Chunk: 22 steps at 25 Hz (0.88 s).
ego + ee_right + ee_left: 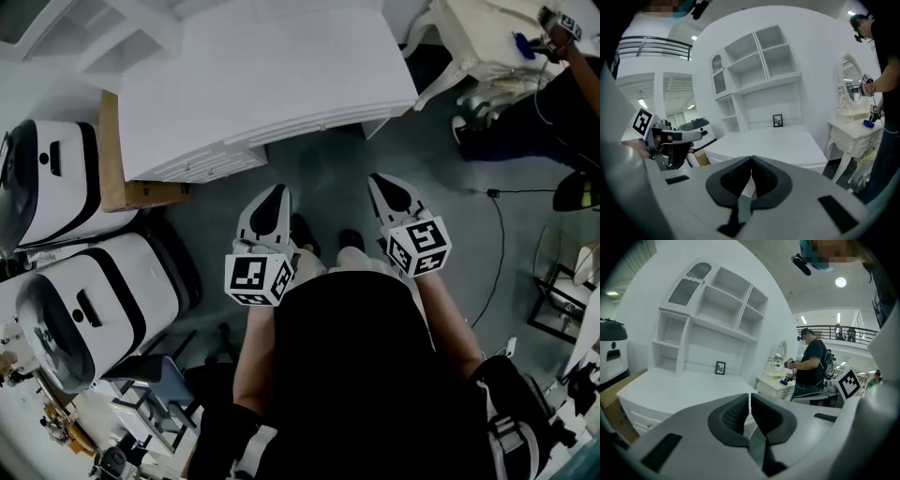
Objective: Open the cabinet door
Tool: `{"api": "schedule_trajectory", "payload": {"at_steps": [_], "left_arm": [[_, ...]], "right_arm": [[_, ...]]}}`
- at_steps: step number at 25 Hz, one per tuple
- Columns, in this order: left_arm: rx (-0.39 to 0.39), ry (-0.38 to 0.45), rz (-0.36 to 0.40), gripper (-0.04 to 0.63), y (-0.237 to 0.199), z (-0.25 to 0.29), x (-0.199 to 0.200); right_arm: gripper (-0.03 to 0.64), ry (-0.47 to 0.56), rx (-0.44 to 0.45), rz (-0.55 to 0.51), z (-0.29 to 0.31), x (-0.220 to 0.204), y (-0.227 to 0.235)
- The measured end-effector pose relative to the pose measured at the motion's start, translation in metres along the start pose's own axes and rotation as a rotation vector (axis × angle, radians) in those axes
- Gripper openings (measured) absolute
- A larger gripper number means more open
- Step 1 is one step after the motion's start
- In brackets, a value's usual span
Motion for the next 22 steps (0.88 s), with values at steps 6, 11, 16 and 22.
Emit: {"api": "schedule_trajectory", "payload": {"at_steps": [6, 11, 16, 22], "left_arm": [[-0.076, -0.040, 0.015, 0.032, -0.043, 0.022, 0.013], [-0.133, -0.072, 0.024, 0.032, -0.071, 0.035, 0.016], [-0.192, -0.094, 0.029, 0.032, -0.093, 0.044, 0.018], [-0.241, -0.129, 0.034, 0.032, -0.113, 0.054, 0.015]], "right_arm": [[0.017, -0.033, -0.058, 0.009, 0.044, 0.006, -0.015], [0.017, -0.064, -0.100, 0.022, 0.076, 0.004, -0.024], [0.025, -0.095, -0.125, 0.031, 0.107, 0.000, -0.034], [0.034, -0.119, -0.156, 0.043, 0.138, -0.004, -0.040]]}}
Point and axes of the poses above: the fingertips, and each gripper's own axes: z forward along the fingers, y to its right, x out of its top, the point moved 10 cm from there along -z, backward along the fingers, and after that the axes turned 3 degrees about -z, right-handed, at the moved point
